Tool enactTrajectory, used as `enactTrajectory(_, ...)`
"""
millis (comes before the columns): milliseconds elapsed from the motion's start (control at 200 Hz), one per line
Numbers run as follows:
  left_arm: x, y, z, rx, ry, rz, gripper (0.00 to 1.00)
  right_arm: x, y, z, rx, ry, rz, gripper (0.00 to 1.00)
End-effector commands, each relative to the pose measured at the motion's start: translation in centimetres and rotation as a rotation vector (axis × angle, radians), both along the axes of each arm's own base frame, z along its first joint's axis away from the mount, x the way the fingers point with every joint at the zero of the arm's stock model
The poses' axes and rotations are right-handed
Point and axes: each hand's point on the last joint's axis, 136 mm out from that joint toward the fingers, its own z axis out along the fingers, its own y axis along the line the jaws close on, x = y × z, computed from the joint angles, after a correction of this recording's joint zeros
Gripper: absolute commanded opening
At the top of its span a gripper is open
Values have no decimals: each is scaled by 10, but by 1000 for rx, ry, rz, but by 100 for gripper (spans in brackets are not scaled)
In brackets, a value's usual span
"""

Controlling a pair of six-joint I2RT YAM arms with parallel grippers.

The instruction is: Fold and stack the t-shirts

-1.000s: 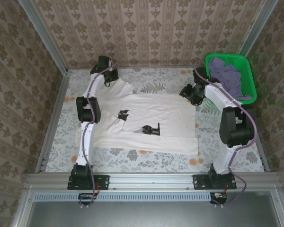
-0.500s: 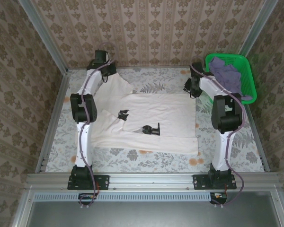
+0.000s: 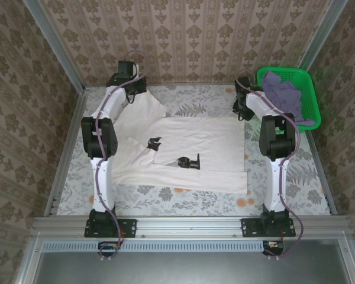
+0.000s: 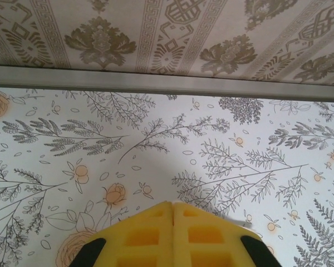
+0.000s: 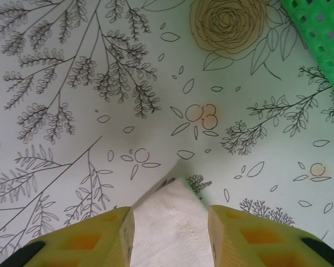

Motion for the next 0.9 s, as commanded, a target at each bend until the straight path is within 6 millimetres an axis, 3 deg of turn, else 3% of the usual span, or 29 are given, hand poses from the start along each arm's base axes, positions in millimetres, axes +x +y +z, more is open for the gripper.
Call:
enactTrajectory(0, -6, -8, 27, 7, -55, -34, 0, -7, -6, -13, -24, 43, -49, 43)
enactTrajectory(300, -8, -14, 38, -6, -75, -46, 0, -7, -4, -37, -16, 64, -23, 45)
enactTrajectory(410, -9, -14, 41, -2, -79, -47, 0, -3, -4, -36, -19, 57, -22, 42)
enactTrajectory(895, -19, -12, 36, 21, -62, -67, 0, 0, -3, -39, 3, 88, 13, 8)
